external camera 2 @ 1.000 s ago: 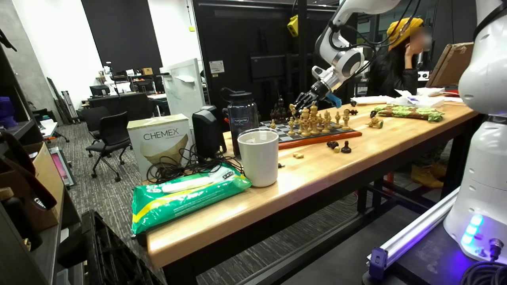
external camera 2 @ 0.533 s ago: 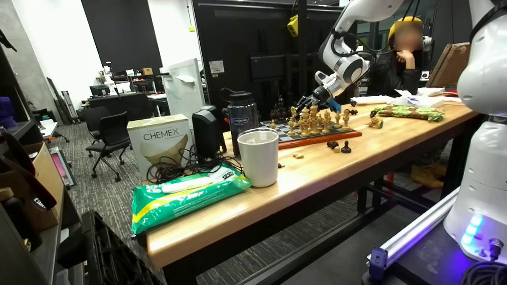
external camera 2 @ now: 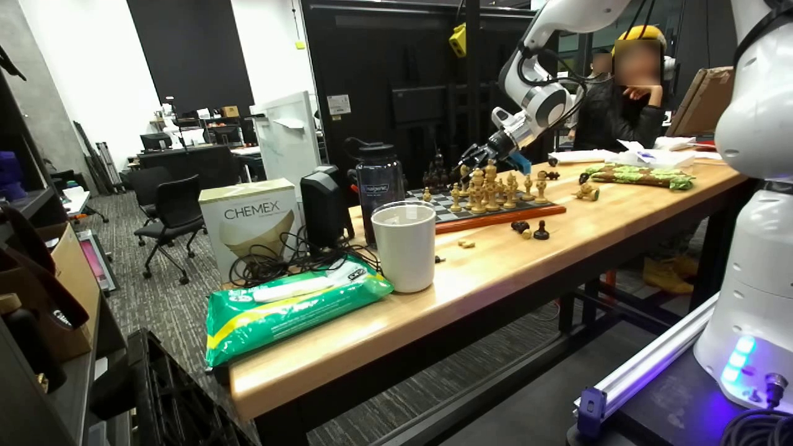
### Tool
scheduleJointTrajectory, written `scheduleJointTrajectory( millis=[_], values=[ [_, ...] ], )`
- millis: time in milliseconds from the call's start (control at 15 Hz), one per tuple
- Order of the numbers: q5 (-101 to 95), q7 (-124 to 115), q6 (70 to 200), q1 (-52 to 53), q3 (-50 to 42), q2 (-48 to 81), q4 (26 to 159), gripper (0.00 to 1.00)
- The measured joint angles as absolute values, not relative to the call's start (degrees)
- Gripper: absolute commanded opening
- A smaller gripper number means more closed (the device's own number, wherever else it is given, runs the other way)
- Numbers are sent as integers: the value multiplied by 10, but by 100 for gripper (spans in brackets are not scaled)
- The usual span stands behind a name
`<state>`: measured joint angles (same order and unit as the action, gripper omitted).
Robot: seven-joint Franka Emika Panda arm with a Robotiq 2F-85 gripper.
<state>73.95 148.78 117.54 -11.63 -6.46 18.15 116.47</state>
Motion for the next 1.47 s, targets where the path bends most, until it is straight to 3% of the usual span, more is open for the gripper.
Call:
scheduleJointTrajectory(
  millis=[133, 1467],
  values=[
    [740, 1488, 1174, -116, -65, 184, 1162, 100],
    [552, 1348, 1197, -80, -62, 152, 1133, 100]
  ],
)
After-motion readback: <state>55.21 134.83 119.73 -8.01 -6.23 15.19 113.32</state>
